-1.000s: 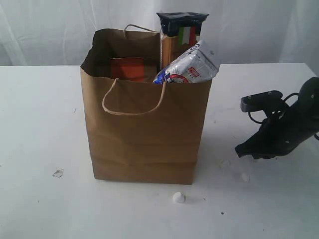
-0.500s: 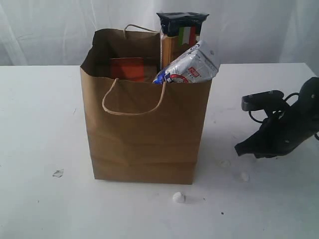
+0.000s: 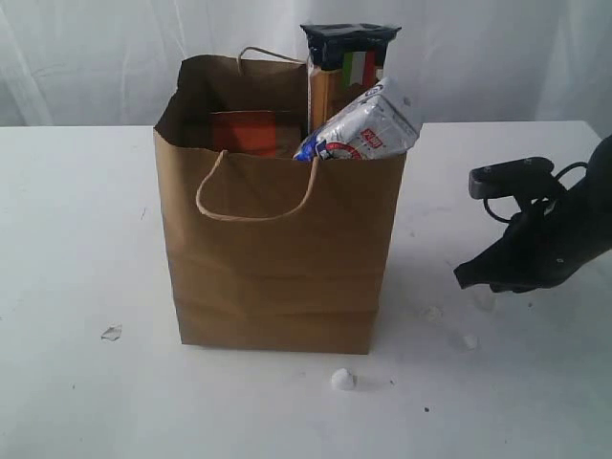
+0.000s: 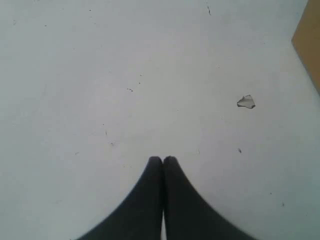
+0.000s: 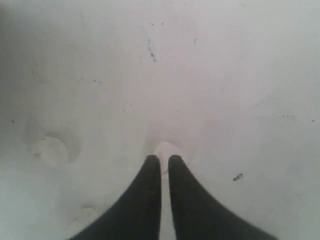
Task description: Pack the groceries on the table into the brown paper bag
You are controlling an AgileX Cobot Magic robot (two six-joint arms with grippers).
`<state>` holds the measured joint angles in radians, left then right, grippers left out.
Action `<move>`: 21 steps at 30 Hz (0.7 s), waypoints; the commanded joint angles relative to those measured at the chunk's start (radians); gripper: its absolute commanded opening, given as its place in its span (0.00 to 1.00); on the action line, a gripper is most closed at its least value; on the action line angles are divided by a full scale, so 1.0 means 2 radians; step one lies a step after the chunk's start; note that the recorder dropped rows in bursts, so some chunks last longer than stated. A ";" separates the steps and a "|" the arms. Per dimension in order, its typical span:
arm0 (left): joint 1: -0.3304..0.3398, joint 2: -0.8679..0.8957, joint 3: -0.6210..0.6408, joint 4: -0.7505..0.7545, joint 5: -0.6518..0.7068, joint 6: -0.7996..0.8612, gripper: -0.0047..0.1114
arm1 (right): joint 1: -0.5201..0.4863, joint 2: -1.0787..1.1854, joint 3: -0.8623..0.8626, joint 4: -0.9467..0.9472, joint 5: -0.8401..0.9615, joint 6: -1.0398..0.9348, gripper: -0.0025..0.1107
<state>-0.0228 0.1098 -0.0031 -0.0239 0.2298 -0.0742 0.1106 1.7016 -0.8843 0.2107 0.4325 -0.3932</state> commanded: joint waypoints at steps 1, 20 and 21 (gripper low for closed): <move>-0.001 -0.002 0.002 -0.002 0.001 -0.004 0.04 | -0.001 0.018 -0.001 -0.003 -0.001 0.002 0.28; -0.001 -0.002 0.002 -0.002 0.001 -0.004 0.04 | -0.001 0.045 -0.001 -0.003 -0.016 0.002 0.04; -0.001 -0.002 0.002 -0.002 0.001 -0.004 0.04 | -0.001 0.044 -0.001 -0.002 -0.010 0.002 0.02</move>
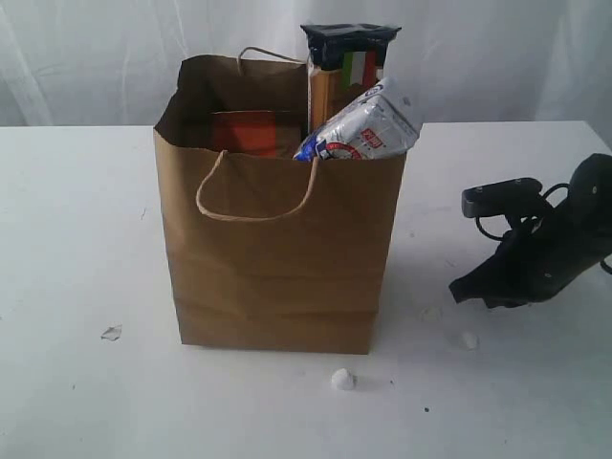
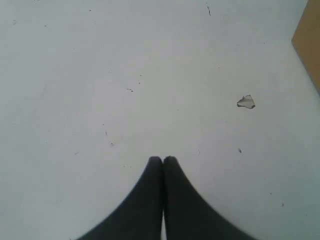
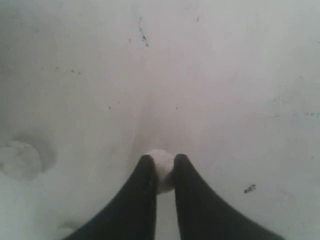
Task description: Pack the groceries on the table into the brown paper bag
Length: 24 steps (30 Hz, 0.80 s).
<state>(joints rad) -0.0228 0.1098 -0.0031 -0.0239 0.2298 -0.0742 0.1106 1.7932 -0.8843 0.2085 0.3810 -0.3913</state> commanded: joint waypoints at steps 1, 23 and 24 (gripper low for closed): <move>-0.001 -0.002 0.002 -0.002 0.001 -0.004 0.04 | -0.001 -0.005 -0.001 -0.001 0.023 0.001 0.02; -0.001 -0.002 0.002 -0.002 0.001 -0.004 0.04 | -0.001 -0.367 -0.061 0.240 0.376 -0.018 0.02; -0.001 -0.002 0.002 -0.002 0.001 -0.004 0.04 | -0.001 -0.380 -0.067 0.281 0.371 -0.031 0.02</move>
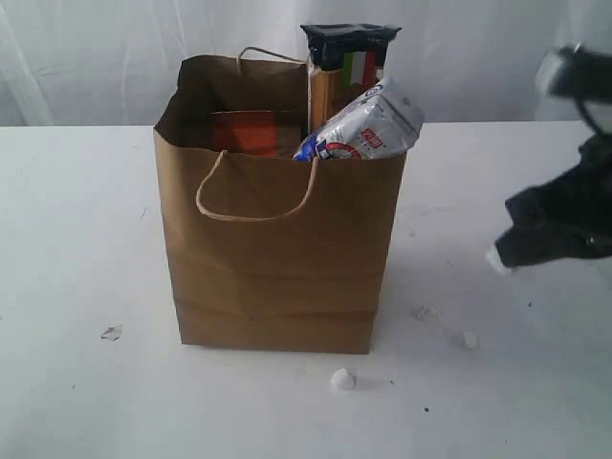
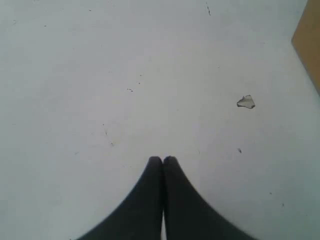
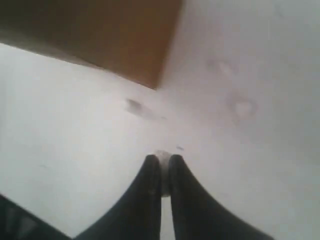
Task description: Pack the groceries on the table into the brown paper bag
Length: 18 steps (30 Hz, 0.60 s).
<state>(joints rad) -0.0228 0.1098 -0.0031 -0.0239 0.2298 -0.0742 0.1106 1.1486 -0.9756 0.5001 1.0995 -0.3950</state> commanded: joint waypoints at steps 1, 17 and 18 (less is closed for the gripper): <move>-0.001 -0.002 0.002 -0.002 0.001 -0.004 0.04 | -0.001 -0.066 -0.027 0.166 0.002 -0.038 0.02; -0.001 -0.039 0.002 -0.002 0.001 0.000 0.04 | 0.041 0.037 -0.089 0.622 -0.122 -0.320 0.02; -0.001 -0.039 0.002 -0.002 0.001 0.000 0.04 | 0.055 0.054 -0.094 0.622 -0.120 -0.323 0.02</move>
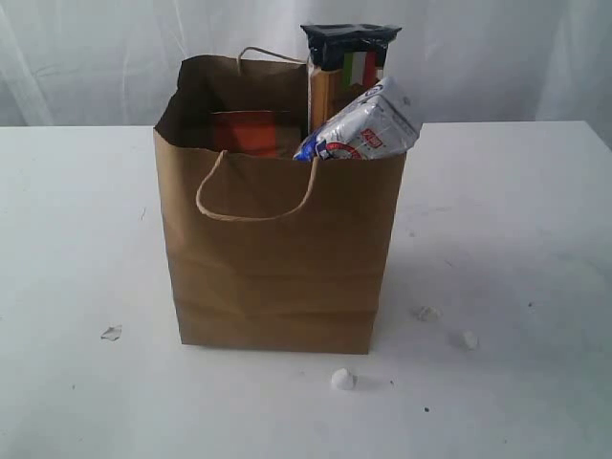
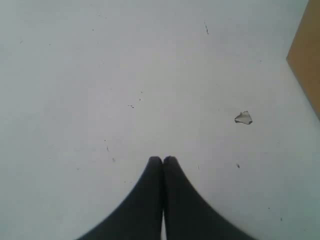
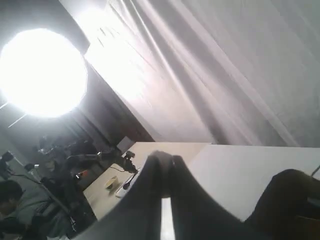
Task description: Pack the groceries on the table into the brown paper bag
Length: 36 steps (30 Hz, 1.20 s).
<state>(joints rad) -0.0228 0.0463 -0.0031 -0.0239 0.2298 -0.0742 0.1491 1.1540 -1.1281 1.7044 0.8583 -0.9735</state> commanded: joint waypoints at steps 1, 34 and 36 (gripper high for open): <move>-0.001 -0.009 0.002 -0.002 0.001 0.000 0.04 | 0.049 0.067 -0.023 0.020 0.005 -0.039 0.02; -0.001 -0.012 0.002 -0.002 0.001 0.000 0.04 | 0.129 0.161 -0.039 -0.066 -0.126 -0.140 0.32; -0.001 -0.012 0.002 -0.002 0.001 0.000 0.04 | 0.129 0.146 -0.039 -0.086 -0.166 -0.140 0.31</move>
<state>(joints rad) -0.0228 0.0286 -0.0031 -0.0239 0.2298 -0.0742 0.4069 1.4856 -1.2013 1.5668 0.6149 -1.2446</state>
